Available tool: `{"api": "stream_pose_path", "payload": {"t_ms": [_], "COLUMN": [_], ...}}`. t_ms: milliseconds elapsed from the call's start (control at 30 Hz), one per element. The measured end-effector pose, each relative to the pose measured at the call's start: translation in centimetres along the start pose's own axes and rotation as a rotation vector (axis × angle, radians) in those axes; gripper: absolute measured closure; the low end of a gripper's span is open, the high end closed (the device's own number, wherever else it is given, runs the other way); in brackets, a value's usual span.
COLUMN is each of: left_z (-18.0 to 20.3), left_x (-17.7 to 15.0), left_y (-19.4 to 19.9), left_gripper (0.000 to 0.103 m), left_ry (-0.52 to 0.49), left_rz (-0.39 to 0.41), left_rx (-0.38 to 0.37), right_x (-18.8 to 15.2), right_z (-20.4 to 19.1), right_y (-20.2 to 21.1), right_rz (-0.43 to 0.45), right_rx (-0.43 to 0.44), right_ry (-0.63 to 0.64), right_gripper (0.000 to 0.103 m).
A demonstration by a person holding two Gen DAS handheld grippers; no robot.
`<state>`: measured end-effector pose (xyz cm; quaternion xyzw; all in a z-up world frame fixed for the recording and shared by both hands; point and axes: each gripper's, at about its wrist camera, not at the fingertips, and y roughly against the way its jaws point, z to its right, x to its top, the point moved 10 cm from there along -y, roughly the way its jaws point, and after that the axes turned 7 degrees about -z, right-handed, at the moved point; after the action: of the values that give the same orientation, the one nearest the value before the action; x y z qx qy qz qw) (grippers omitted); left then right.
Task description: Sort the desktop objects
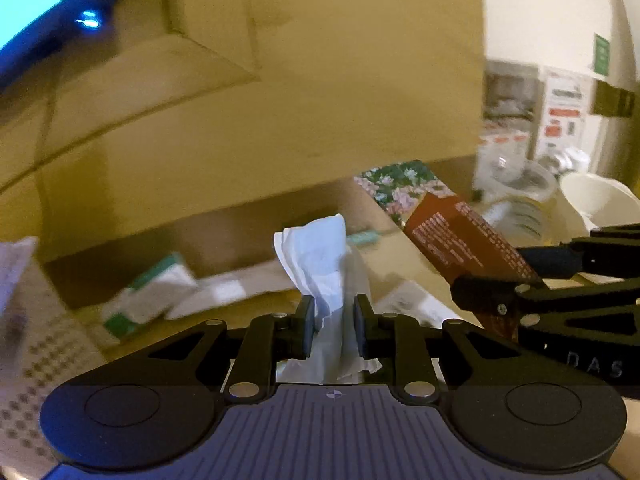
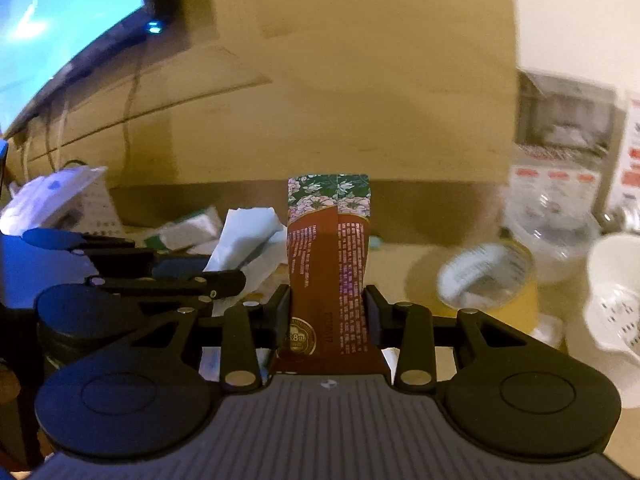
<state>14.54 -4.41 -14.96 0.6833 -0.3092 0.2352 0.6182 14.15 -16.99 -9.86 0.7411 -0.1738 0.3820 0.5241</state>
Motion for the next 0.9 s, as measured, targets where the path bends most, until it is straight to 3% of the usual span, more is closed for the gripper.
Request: {"api": "stream_pose_path", "payload": {"t_ms": [467, 900], "left_z": [-11.0, -23.3], "left_x": [0.9, 1.3], "left_y": [6.8, 14.1], "left_gripper": [0.083, 0.079], "left_ry": [0.108, 0.178], "left_rz": [0.063, 0.115], "left_rx": [0.178, 0.325], "right_x": [5.1, 10.6], "right_z": [-11.0, -23.8], "right_y": [-1.3, -0.4], "right_rz": [0.011, 0.082], "right_rx": [0.038, 0.183], "right_ry": [0.106, 0.198], "right_gripper": [0.060, 0.060]}}
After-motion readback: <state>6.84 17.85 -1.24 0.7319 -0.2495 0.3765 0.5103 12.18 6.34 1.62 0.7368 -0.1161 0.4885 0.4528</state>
